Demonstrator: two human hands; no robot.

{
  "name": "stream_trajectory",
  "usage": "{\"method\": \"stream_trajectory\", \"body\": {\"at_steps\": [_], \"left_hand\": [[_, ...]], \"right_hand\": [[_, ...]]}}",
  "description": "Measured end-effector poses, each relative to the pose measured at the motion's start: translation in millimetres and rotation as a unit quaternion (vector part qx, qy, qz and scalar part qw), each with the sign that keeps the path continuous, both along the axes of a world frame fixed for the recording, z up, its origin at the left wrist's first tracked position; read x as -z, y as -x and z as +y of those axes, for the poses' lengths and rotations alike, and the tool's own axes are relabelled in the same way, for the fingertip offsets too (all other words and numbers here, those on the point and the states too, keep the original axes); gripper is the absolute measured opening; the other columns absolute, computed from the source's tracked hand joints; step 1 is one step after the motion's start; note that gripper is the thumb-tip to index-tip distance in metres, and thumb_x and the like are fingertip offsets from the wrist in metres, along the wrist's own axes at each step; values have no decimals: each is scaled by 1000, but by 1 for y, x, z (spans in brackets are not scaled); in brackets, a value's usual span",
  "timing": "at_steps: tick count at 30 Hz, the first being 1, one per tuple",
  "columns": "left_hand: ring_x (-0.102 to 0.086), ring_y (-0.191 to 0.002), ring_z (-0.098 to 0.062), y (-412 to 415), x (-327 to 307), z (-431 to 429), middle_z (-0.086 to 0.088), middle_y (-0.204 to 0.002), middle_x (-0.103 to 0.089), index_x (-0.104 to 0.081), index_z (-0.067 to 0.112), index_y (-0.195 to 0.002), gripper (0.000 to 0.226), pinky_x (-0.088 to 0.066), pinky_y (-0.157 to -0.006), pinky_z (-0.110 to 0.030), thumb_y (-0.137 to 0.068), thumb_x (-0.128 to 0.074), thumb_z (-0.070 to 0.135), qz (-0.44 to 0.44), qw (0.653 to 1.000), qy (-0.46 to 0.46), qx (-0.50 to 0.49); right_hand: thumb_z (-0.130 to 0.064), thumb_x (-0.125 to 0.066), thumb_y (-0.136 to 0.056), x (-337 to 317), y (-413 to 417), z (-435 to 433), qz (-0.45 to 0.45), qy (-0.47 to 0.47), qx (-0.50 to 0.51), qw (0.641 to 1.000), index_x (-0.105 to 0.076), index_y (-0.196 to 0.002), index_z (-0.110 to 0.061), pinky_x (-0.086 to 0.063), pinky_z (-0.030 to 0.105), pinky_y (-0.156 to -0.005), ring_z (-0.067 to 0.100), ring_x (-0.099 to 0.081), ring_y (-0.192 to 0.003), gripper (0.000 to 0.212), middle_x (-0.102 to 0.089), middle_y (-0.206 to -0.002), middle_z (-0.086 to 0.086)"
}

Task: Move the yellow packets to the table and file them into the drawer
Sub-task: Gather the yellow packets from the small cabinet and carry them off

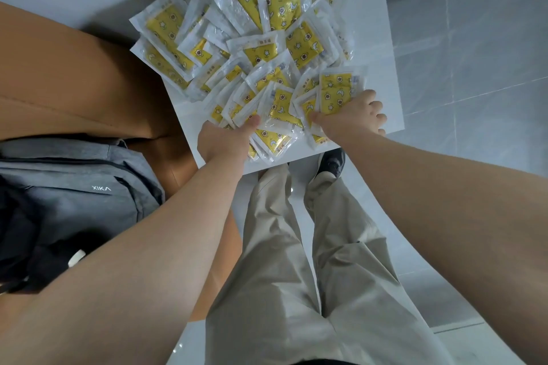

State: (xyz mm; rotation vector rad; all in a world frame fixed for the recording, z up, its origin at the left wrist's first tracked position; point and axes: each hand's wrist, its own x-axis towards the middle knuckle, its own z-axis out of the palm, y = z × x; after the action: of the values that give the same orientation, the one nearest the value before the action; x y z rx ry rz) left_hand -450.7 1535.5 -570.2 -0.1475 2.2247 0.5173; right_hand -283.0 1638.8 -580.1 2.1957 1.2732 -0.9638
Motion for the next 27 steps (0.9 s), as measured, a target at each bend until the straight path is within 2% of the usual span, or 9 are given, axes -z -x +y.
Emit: {"method": "stream_trajectory", "body": {"at_steps": [3,5,8,10,12,15,19,22,27], "left_hand": [[-64,-89,-18,2,0,-2,1,-103,-67,-62,13,-106,71,-58,-76,-33,-57,-93,54,-11,1000,-17,-11],[-66,-87,-16,5,1,-5,3,-100,-68,-64,15,-106,69,-62,-78,-39,-56,-94,52,-30,999,-32,-16],[-70,-94,-19,6,2,-9,4,-103,-71,-64,19,-105,63,-62,-82,-43,-57,-96,45,-61,996,-66,-22],[-71,-95,-19,7,1,-12,4,-103,-72,-63,23,-100,56,-61,-84,-44,-59,-96,41,-75,994,-82,-21],[-72,-96,-20,8,1,-14,3,-103,-73,-63,24,-97,51,-61,-84,-45,-61,-96,38,-86,991,-97,-17],[-73,-94,-20,11,0,-17,2,-103,-74,-66,25,-97,43,-62,-83,-47,-67,-94,34,-111,986,-119,-32],[-73,-91,-17,11,-5,-21,2,-101,-74,-64,25,-95,31,-61,-84,-46,-75,-88,30,-135,980,-136,-51],[-74,-93,-19,12,-7,-25,2,-102,-75,-65,25,-95,28,-61,-86,-49,-77,-87,27,-140,978,-144,-57],[-75,-93,-19,14,-8,-27,1,-103,-77,-69,23,-100,31,-61,-84,-47,-76,-88,22,-150,972,-152,-95]], "right_hand": [[-51,-88,-69,1,0,0,56,-11,52,997,-29,-137,-14,-48,43,-94,32,-52,-124,98,-40,-136,9],[-44,-89,-72,0,-1,0,79,-26,73,994,-30,-133,-15,-47,37,-78,28,-57,-114,91,-45,-132,8],[-37,-89,-74,2,-1,-2,97,-33,99,990,-28,-118,-18,-48,37,-69,26,-63,-96,77,-57,-110,1],[-40,-89,-71,3,0,-3,99,-22,131,986,-27,-113,-20,-54,39,-77,25,-63,-94,77,-53,-93,-4],[-47,-90,-63,2,3,-3,85,-12,151,985,-31,-114,-22,-54,46,-92,28,-60,-107,81,-47,-86,-5],[-52,-89,-57,4,5,-3,68,-12,153,986,-42,-123,-24,-48,48,-100,28,-53,-120,85,-52,-94,-5],[-45,-92,-57,6,5,-4,95,-22,180,979,-50,-126,-23,-57,42,-89,24,-63,-106,83,-59,-118,0],[-42,-93,-61,8,3,-6,103,-34,201,974,-47,-128,-21,-58,40,-87,23,-63,-104,84,-57,-124,2],[-26,-89,-73,12,5,-11,131,-73,226,962,-37,-119,-19,-51,35,-73,23,-58,-92,69,-48,-89,-8]]}}
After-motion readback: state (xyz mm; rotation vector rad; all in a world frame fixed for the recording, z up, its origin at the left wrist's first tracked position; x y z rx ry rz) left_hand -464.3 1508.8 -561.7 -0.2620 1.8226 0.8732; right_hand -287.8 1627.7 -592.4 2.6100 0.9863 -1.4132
